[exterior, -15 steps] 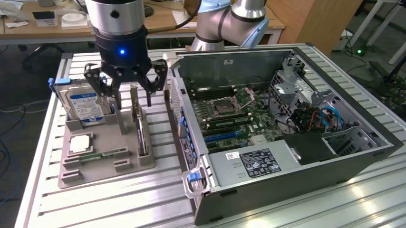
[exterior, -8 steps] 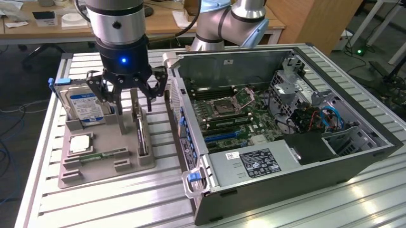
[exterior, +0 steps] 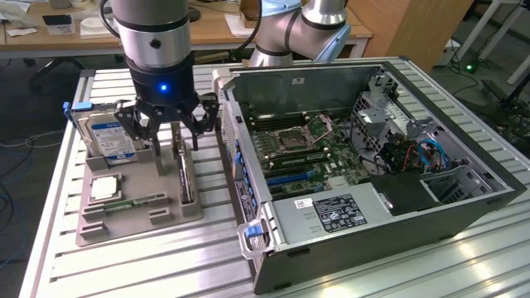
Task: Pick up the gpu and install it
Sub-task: 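Pick up the gpu and move the gpu toward the slot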
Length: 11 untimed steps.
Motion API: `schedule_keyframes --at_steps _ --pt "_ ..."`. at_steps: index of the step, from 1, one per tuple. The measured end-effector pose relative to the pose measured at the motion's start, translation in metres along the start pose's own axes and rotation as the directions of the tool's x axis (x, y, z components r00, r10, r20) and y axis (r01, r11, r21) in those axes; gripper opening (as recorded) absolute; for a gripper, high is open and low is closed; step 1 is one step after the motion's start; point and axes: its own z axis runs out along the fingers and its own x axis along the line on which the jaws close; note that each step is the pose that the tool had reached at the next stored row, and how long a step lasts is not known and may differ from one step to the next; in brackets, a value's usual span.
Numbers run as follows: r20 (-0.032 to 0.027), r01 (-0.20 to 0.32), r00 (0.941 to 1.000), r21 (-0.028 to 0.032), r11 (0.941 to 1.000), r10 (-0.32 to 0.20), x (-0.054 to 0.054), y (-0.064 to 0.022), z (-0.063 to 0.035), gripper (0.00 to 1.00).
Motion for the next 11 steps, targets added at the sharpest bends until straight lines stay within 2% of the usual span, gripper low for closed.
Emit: schedule_keyframes --at_steps 4,11 --pt "-0.0004 0.011 0.9999 0.0001 0.9999 -0.011 0.0 -0.0001 0.002 0.65" --pt "-0.0008 0.017 0.9998 0.0013 0.9998 -0.017 0.0 0.0013 0.0134 0.65"
